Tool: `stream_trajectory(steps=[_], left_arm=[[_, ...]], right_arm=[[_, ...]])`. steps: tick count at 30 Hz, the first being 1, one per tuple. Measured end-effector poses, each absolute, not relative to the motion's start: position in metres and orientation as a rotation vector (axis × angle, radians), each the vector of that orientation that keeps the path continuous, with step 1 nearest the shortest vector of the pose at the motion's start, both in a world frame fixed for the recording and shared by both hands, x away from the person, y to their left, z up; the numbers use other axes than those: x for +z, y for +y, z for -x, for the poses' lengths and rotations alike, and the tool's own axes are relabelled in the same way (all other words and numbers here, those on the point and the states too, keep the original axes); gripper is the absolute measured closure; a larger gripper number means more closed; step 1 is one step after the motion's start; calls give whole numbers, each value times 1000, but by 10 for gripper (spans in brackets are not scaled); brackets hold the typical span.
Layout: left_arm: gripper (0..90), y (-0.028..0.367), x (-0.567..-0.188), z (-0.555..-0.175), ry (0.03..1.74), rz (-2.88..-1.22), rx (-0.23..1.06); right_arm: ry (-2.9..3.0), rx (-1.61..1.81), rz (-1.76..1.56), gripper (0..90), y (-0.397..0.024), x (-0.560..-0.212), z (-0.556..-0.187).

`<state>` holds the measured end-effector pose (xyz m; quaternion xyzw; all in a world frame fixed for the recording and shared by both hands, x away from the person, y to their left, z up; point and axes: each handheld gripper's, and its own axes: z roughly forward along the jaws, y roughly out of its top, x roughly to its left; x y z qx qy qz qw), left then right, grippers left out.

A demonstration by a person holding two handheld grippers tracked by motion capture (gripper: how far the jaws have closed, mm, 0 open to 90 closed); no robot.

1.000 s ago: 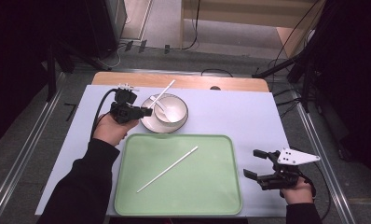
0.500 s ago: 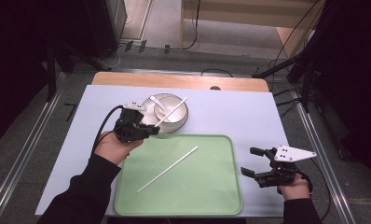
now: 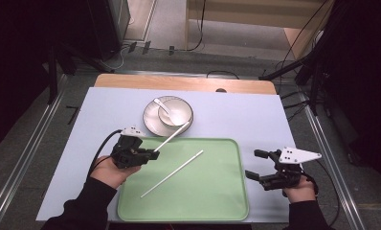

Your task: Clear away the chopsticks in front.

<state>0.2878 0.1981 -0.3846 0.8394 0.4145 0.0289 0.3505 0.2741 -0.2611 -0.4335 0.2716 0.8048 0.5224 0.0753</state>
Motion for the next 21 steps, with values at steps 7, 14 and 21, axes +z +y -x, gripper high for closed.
stream_trajectory(steps=[7,14,21], left_arm=[[854,198,-402,-278,1070,-2221,55],[854,193,-420,-282,1079,-2243,9],[853,182,-437,-286,1082,-2283,-14]], right_arm=[[2417,1566,-812,157,-260,-433,-275],[2417,1567,-810,157,-260,-433,-275],[2418,1566,-809,157,-260,-434,-276]])
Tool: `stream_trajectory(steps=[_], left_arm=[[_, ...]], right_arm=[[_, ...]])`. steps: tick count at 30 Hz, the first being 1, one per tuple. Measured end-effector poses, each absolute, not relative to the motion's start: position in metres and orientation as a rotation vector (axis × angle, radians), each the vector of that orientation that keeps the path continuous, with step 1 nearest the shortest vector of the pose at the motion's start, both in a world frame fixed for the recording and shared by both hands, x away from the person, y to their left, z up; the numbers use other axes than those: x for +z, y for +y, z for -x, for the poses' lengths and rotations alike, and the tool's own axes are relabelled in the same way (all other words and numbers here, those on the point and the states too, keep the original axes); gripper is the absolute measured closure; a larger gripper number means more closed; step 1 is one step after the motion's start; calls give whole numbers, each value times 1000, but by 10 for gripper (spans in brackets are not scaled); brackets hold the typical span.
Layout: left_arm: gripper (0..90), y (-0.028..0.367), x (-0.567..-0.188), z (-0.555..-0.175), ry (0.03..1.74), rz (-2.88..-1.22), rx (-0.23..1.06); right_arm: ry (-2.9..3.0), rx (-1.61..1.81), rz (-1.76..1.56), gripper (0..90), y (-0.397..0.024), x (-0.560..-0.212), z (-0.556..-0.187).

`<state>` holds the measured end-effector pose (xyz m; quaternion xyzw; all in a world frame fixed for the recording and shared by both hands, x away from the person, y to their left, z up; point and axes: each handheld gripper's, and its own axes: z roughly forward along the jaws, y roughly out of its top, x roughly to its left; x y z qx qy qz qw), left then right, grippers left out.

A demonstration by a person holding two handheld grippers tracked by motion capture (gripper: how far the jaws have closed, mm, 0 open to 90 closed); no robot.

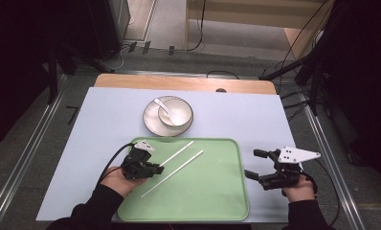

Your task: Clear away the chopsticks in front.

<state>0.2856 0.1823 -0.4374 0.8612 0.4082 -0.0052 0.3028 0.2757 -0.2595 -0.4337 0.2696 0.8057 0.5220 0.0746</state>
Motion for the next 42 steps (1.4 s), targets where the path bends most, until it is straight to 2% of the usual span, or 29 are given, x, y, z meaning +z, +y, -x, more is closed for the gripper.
stream_trajectory(steps=[5,25,35,38,42], left_arm=[[853,175,-447,-289,1083,-2326,-26],[808,165,-450,-294,1109,-2280,-29],[626,172,-446,-295,1059,-2260,-22],[479,174,-441,-295,1039,-2232,-50],[363,180,-427,-290,949,-2197,-41]], right_arm=[[2412,1571,-817,156,-261,-435,-277],[2423,1582,-803,157,-263,-437,-282],[2415,1576,-806,157,-264,-436,-278],[2416,1575,-804,157,-265,-436,-277],[2410,1574,-804,157,-265,-435,-275]])
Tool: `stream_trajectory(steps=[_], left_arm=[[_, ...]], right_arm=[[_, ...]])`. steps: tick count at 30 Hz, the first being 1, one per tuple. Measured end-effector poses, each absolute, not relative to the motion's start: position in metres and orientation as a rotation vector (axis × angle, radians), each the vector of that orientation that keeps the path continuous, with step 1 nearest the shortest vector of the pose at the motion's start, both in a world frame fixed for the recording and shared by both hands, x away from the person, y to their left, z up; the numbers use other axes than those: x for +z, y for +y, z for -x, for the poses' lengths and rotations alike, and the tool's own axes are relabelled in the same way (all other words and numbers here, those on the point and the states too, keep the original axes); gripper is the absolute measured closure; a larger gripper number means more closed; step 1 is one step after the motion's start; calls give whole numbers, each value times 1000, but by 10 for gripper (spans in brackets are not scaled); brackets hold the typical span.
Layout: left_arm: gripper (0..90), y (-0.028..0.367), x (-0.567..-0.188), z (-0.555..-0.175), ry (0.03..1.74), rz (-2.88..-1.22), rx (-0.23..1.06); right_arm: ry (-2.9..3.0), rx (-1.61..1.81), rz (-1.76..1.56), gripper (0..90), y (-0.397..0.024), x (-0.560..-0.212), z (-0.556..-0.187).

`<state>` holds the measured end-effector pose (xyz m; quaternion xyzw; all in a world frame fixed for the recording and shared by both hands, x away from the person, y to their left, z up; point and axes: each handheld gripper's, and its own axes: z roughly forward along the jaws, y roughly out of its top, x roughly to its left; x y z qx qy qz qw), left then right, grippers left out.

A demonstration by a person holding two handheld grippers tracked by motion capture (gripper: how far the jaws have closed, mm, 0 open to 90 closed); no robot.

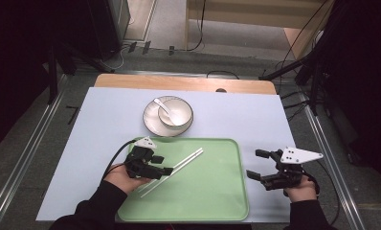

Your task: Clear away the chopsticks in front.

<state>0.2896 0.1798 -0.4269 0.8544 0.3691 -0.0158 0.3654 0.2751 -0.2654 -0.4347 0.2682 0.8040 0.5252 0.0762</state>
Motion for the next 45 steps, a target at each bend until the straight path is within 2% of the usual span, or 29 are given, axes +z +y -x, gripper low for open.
stream_trajectory(steps=[7,16,33,45], left_arm=[[295,194,-413,-282,921,-2200,2],[277,225,-399,-271,944,-2160,61],[280,297,-395,-251,1057,-2048,205],[291,332,-401,-244,1115,-2003,279]], right_arm=[[2413,1572,-804,157,-265,-435,-274],[2416,1568,-808,156,-264,-435,-275],[2407,1580,-810,156,-265,-434,-276],[2381,1599,-811,156,-267,-431,-271]])
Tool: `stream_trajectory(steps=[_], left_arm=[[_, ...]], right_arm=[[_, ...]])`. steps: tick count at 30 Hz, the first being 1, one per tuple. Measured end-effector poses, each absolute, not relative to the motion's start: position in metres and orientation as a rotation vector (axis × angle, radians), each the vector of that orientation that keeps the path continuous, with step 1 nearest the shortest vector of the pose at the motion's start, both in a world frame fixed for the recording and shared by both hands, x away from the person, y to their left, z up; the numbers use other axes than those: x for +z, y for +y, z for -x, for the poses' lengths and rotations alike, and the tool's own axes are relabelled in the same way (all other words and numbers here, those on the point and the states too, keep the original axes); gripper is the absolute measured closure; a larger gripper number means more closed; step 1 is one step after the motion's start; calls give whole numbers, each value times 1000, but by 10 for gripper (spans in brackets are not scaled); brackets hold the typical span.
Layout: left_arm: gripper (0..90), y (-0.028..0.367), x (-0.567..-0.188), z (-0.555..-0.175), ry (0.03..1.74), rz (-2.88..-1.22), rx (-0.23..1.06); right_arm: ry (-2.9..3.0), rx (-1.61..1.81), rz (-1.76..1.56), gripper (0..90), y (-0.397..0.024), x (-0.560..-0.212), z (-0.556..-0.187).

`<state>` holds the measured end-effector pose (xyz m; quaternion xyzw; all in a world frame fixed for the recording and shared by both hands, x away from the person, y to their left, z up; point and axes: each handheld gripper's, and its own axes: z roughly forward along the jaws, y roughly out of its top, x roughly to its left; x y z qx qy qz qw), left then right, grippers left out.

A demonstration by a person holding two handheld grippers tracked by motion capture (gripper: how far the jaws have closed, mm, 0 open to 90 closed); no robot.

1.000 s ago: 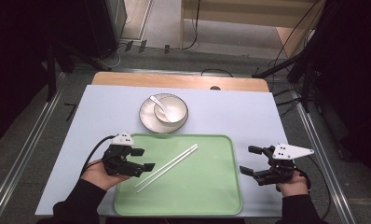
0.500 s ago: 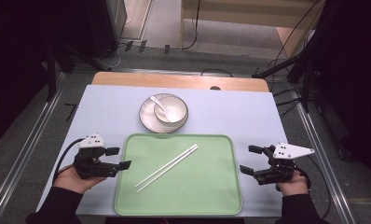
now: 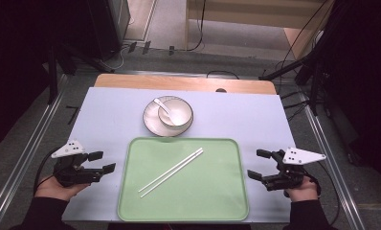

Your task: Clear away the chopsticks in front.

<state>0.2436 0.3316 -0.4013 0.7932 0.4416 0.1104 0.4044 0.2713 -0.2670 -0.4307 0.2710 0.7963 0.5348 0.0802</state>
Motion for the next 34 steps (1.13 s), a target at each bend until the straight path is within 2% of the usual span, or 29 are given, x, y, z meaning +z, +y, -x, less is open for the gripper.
stream_trajectory(steps=[13,34], left_arm=[[294,353,-409,-244,1155,-1948,329],[291,350,-412,-244,1137,-1974,339]], right_arm=[[2350,1614,-804,156,-268,-428,-269],[2370,1600,-801,157,-267,-429,-270]])
